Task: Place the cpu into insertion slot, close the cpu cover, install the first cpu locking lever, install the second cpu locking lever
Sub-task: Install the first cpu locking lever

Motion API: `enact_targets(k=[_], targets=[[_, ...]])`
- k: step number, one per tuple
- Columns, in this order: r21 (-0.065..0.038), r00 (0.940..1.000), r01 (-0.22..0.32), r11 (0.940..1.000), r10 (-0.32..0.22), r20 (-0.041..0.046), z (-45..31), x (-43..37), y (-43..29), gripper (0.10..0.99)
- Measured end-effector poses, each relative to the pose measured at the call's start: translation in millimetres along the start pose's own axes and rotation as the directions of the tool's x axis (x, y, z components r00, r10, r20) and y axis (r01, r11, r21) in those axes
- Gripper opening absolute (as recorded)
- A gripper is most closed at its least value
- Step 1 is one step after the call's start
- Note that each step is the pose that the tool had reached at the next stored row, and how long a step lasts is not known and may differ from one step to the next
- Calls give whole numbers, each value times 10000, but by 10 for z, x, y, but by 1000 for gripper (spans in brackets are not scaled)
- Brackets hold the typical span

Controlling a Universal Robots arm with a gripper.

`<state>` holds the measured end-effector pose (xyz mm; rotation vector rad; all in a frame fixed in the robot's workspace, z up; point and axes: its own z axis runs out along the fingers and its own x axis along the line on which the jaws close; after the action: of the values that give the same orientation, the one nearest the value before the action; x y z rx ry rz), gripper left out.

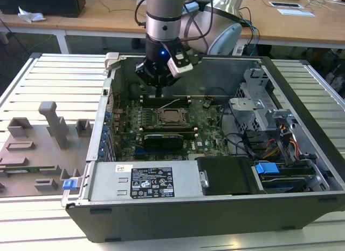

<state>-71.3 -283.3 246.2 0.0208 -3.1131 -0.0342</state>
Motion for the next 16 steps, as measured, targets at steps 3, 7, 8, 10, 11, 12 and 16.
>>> enact_targets(k=[3,7,8,10,11,12,16], targets=[[0,10000,-1,10000,1,-8,54,-23,-2,106],[-1,10000,-1,10000,1,-22,152,-65,-4,106],[0,10000,-1,10000,1,-26,171,-72,-5,106],[0,10000,-2,10000,2,-40,212,-96,-5,106],[-1,10000,-1,10000,1,-43,227,-104,-4,106],[-1,10000,-1,10000,1,-45,238,-111,-2,106],[-2,10000,-3,10000,3,-53,272,-157,17,106]])
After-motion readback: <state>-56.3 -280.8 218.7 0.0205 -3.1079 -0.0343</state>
